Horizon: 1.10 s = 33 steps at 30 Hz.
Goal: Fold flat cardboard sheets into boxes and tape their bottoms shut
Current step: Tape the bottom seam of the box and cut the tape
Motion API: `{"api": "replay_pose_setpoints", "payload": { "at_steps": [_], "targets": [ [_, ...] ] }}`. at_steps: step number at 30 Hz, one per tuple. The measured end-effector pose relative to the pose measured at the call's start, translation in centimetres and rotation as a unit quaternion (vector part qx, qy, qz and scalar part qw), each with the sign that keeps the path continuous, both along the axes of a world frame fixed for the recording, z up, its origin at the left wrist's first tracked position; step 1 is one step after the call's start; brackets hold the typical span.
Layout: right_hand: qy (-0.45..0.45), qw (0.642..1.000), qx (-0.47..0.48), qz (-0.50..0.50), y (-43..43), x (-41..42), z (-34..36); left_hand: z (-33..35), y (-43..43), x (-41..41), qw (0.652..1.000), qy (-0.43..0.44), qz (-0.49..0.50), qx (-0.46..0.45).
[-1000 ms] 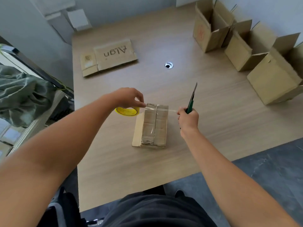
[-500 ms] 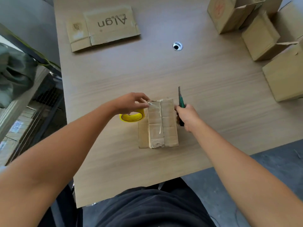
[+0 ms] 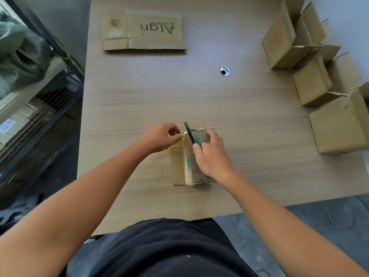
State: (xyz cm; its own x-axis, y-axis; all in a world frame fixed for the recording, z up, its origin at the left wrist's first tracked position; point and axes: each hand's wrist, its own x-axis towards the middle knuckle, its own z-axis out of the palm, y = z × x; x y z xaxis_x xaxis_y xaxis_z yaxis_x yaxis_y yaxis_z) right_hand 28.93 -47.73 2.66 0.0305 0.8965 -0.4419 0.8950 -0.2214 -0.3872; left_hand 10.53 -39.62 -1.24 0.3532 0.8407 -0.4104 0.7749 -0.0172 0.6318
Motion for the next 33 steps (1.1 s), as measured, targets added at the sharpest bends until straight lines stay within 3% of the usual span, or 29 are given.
{"api": "replay_pose_setpoints", "payload": {
  "at_steps": [4,9,18,20,22,24,26,30,33],
  "targets": [
    [0.003,0.999,-0.050,0.005,0.1,-0.2,0.8,-0.3,-1.9,-2.3,0.997,-0.058,0.038,-0.011],
    [-0.017,0.996,-0.082,0.038,0.1,-0.9,0.9,-1.2,-1.3,-2.4,0.998,0.068,0.019,0.002],
    [-0.132,0.975,-0.171,0.057,1.1,-3.2,0.9,1.6,-2.3,-2.3,0.989,0.106,-0.070,0.072],
    [-0.077,0.986,-0.144,0.039,0.9,-2.9,1.2,2.5,-3.7,-3.1,0.994,0.062,-0.037,0.086],
    [0.039,0.996,-0.085,-0.010,0.4,-2.1,2.1,3.6,-5.1,-3.6,0.996,0.004,0.017,0.091],
    [0.146,0.987,0.005,-0.067,-0.9,-1.4,3.0,5.0,-6.6,-3.5,0.993,-0.041,0.067,0.083],
    [0.183,0.974,0.098,-0.089,-2.4,-0.7,3.8,6.5,-7.8,-2.7,0.988,-0.104,0.102,0.059],
    [0.421,0.895,0.042,-0.145,-4.6,0.1,5.6,9.1,-9.9,-0.7,0.973,-0.194,0.119,0.043],
    [0.466,0.874,0.032,-0.132,-6.1,1.2,6.5,10.3,-11.8,1.8,0.964,-0.229,0.127,0.049]
  ]
}}
